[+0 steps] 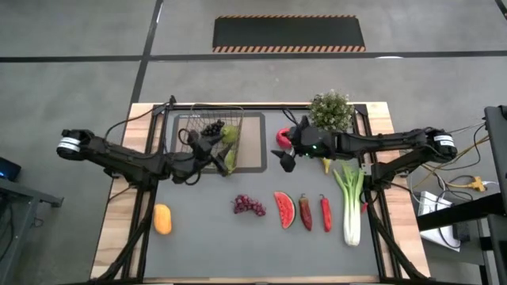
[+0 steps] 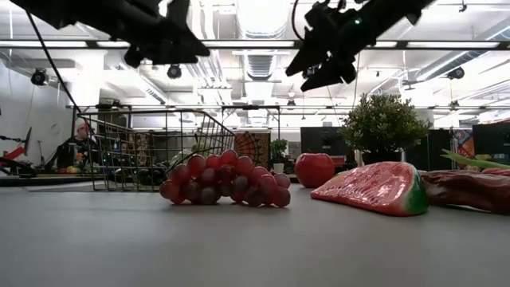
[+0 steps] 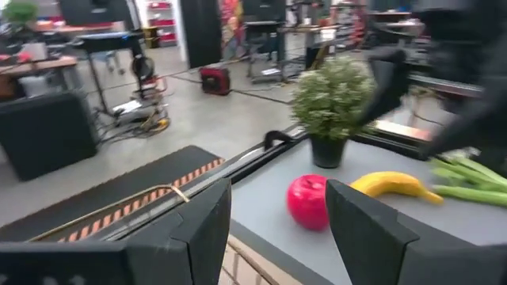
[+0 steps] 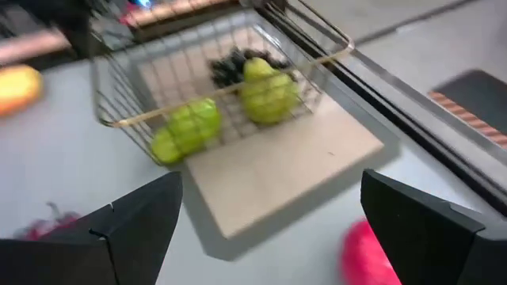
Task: Build produce basket
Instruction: Put the apple into the wire basket
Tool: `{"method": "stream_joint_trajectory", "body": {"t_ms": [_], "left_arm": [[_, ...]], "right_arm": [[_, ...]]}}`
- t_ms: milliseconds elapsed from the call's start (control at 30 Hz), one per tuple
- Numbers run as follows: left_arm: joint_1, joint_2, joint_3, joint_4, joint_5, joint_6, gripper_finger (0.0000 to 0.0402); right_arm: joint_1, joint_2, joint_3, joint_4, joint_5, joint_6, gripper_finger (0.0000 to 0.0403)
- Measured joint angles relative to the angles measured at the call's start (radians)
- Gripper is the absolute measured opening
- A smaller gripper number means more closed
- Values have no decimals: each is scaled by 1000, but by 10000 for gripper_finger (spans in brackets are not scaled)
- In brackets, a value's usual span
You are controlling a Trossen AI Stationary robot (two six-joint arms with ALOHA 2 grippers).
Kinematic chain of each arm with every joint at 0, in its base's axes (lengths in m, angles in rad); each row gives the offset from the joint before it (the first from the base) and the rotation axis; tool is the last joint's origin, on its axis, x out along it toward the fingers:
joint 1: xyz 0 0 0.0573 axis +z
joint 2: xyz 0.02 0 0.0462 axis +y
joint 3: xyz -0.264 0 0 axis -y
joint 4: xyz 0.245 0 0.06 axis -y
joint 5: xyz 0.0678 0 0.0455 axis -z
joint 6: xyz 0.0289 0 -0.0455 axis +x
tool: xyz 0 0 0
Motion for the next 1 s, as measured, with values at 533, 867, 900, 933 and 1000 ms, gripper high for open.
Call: {"method": "stream_joint_trajectory", "body": {"t_ms": [533, 867, 900, 933, 1000], "left_arm": [[-80, -31, 1, -1, -8, 81, 188], [-79, -87, -1, -8, -11, 176, 187], [-79, -94, -2, -8, -11, 182, 187], [-79, -100, -2, -7, -11, 185, 187], [-79, -113, -3, -7, -11, 202, 187]], "right_arm": [[-234, 442, 534, -805, -18, -113, 368], [-279, 577, 572, -845, -105, -155, 368], [-281, 582, 572, -844, -105, -150, 368], [-283, 586, 572, -842, -104, -148, 368], [-284, 590, 572, -834, -104, -144, 368]]}}
